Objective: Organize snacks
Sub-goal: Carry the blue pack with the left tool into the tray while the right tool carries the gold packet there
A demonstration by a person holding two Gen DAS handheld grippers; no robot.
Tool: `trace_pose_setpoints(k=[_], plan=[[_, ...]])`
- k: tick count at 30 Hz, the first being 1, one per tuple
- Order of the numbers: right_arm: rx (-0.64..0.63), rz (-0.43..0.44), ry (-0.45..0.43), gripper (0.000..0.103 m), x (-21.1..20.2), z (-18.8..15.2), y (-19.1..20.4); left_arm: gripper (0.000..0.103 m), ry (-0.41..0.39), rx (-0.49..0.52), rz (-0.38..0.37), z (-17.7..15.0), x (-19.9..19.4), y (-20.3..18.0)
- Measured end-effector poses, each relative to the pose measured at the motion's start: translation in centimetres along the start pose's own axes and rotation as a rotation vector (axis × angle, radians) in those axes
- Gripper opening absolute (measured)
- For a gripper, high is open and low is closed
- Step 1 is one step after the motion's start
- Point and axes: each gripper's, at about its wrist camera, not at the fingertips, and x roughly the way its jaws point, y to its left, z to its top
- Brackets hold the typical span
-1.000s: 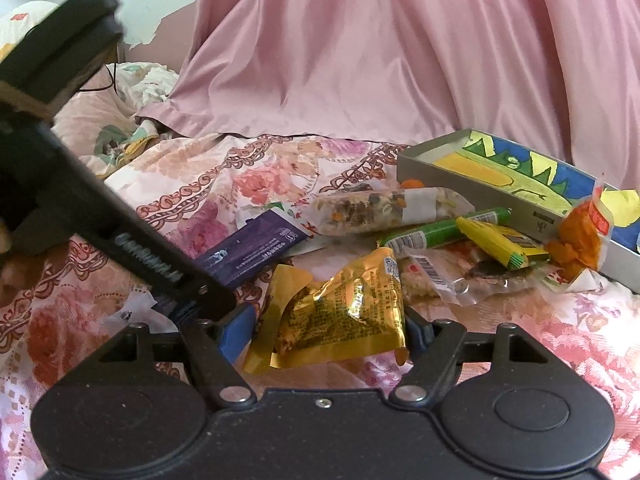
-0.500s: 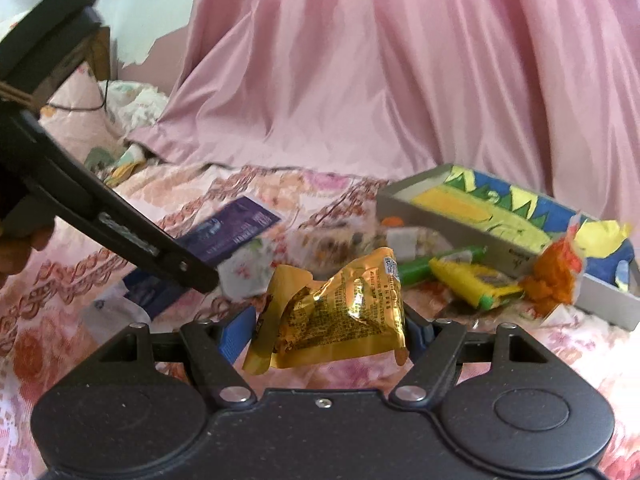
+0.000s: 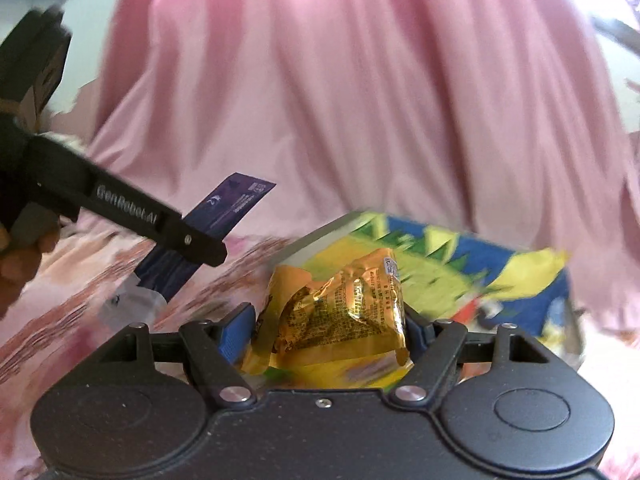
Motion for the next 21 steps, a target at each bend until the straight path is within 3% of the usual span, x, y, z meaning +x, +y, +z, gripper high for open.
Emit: trace_pose_setpoints(k=[6, 9, 15, 21], plan=[[0.045, -0.065, -0.008, 0.077, 3.5, 4.0, -6.8, 0.03, -0.016, -0.111, -0.039, 4.5, 7.4, -0.3], [-0.019, -0.117, 0.003, 0.077, 5.2, 5.1, -9.3, 0.03, -0.001, -0.135, -0.038, 6.0, 10.7, -0.9], [-0.002, -0.114, 0.1, 0.077, 9.1, 5.3, -13.1, 0.03, 0.05, -0.16, -0.043, 6.9, 16.3, -2.1], [0.058, -0.089, 0.197, 0.077, 12.2, 3.9, -14.3, 0.03, 0.129, -0.198, -0.035, 6.8, 21.5, -2.6]])
